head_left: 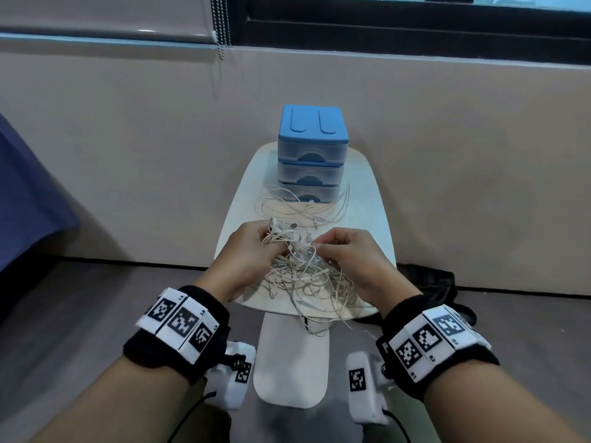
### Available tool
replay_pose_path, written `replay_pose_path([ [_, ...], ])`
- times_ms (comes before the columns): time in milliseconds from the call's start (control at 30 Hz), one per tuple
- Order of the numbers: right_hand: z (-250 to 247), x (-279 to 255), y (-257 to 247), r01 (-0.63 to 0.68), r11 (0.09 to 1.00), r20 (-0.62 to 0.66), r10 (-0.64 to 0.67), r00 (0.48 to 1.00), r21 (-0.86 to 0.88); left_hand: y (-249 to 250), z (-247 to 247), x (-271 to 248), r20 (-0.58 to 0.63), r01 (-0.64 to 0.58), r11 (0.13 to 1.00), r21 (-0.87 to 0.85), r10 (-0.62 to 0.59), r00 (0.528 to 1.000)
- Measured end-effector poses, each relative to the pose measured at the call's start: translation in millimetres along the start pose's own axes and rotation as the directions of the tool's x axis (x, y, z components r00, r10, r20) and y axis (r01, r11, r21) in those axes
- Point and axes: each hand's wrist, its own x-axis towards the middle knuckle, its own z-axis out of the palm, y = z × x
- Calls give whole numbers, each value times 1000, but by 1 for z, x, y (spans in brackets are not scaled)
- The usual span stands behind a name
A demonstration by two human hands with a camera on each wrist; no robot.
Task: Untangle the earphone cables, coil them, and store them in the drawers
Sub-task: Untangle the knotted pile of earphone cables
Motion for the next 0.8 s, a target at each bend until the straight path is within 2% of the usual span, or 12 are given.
replay_pose_path([
  [233,-6,1,-1,-1,1000,68,-1,998,28,46,-16,20,165,-61,974,220,25,986],
  [333,-6,1,2,25,999,88,-22,996,-35,56,-17,24,340,-39,949,313,-73,938],
  [400,-5,1,2,34,998,108,-28,994,-61,58,-16,25,405,-34,920,390,-138,904],
  [633,-2,1,7,74,992,109,-63,992,-101,70,-1,25,462,-40,910,412,-170,870],
  [800,-5,0,5,68,995,120,-59,991,-71,74,-1,25,463,45,939,342,-210,861],
])
